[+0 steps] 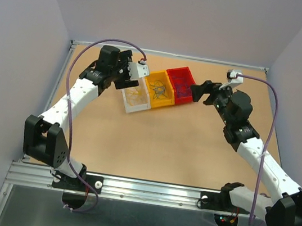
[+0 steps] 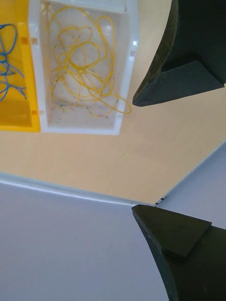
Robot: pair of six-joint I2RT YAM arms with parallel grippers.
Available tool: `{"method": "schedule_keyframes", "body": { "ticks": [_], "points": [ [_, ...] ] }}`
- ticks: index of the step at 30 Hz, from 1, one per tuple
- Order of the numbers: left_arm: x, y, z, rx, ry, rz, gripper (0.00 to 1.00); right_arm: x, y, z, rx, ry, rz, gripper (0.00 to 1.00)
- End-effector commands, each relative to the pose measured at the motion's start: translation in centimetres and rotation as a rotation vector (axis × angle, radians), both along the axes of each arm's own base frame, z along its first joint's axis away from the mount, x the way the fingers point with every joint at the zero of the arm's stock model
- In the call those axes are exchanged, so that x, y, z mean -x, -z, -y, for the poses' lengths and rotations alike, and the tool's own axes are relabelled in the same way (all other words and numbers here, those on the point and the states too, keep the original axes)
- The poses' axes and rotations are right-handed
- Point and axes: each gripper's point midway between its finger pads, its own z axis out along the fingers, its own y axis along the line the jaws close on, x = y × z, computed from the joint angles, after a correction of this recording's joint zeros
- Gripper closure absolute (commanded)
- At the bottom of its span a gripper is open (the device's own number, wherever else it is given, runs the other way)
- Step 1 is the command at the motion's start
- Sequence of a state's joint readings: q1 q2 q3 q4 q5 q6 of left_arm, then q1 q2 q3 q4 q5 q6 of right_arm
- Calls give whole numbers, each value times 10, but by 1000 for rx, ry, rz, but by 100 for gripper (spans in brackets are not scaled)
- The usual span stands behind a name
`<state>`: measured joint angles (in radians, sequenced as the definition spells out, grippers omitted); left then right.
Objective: Untangle the cables
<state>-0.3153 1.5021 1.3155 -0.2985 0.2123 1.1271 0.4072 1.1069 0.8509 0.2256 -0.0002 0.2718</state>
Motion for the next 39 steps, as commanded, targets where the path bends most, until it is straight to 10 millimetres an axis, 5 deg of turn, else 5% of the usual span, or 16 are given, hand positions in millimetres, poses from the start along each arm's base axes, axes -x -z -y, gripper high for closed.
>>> {"method": "schedule_keyframes", "body": {
  "ticks": [1,14,21,28,31,39],
  "points": [
    [0,-66,1,255,-101,165,1,7,-35,-5,-53,-28,97,0],
    [28,-113,-3,686,-254,224,1,11,-34,-3,-68,-24,104,0],
    [44,-100,-7,835,-305,215,1,19,-29,7,-88,9,109,0],
    [70,-108,-10,1008,-278,283,1,12,-9,1,-75,-3,54,0],
    [72,-91,-13,1016,-305,267,1,8,2,-1,-71,-2,26,0],
    [73,-66,-51,1114,-515,363,1,6,28,-3,-61,0,-24,0]
  ]
}}
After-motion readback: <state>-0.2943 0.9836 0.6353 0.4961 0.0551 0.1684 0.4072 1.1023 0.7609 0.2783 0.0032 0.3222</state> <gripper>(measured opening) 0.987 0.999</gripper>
